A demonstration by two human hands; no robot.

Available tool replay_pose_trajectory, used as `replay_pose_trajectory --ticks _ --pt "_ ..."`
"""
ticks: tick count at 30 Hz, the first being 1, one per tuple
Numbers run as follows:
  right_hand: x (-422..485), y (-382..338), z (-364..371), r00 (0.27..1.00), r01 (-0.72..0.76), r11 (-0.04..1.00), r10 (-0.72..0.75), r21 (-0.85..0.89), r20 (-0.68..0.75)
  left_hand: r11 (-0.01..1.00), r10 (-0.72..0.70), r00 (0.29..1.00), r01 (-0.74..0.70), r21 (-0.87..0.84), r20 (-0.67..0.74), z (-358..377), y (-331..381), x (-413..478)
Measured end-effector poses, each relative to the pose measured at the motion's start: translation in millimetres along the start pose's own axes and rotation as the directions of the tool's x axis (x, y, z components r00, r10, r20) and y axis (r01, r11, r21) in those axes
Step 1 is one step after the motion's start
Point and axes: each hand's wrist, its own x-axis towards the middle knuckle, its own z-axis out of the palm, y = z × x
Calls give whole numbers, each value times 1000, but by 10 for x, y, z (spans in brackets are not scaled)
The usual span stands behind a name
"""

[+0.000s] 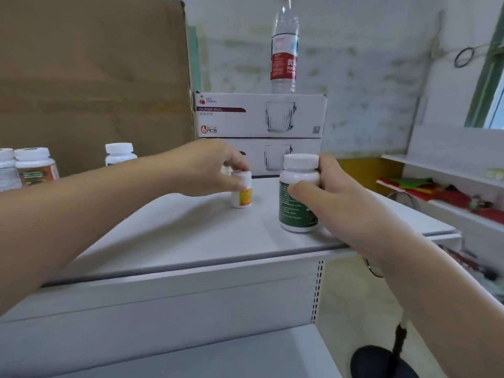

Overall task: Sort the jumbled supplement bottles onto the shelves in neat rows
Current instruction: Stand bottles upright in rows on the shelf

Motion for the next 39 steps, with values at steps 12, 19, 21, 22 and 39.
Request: replay_pose_trajectory --ticks 12,19,21,22,39 --pt "30 116 -17 996 86 995 -88 57 28 988 22 997 -10 157 -74 140 -300 524" --pt "36 141 -5 993 108 990 -111 88 32 986 -10 997 23 167 -76 169 -311 532" --pt "33 138 -2 993 110 989 -113 95 33 983 -14 997 28 180 -75 174 -303 527" --pt "30 134 -1 993 112 989 -116 95 33 983 -17 997 31 182 -75 174 -300 524" --pt "303 -411 380 998 50 997 -52 52 32 978 -135 991 130 165 21 -196 -661 -545"
